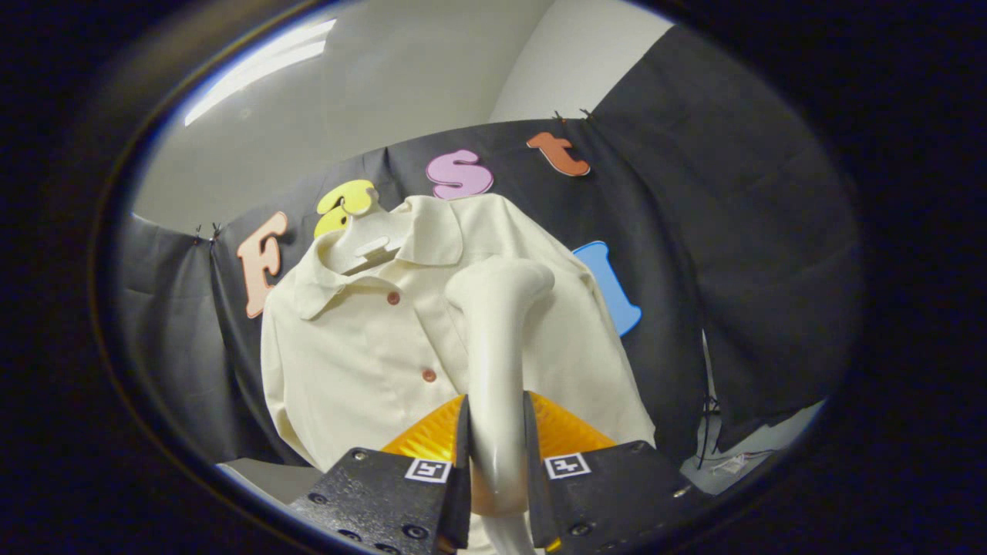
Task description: Iron the clothes twice with a garment steamer, once on the left side and once on the right side.
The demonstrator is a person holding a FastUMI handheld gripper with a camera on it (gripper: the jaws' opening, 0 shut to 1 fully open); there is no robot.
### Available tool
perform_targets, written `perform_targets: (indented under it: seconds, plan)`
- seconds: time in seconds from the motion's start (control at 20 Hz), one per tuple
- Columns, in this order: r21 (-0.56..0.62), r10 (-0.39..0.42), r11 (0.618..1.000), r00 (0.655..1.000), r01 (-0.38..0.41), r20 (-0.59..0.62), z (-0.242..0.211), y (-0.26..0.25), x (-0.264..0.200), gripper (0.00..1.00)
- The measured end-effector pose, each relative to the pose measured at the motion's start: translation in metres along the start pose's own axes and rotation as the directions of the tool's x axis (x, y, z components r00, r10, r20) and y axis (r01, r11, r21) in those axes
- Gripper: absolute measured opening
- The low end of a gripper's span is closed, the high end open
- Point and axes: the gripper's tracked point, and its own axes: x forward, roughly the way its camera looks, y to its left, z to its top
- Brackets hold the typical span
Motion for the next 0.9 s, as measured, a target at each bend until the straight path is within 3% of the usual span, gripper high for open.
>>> perform_targets:
  seconds: [0.9]
  plan:
    - [0.075, -0.128, 0.987, 0.98, 0.141, -0.154, -0.131, -0.071, -0.063, 0.3]
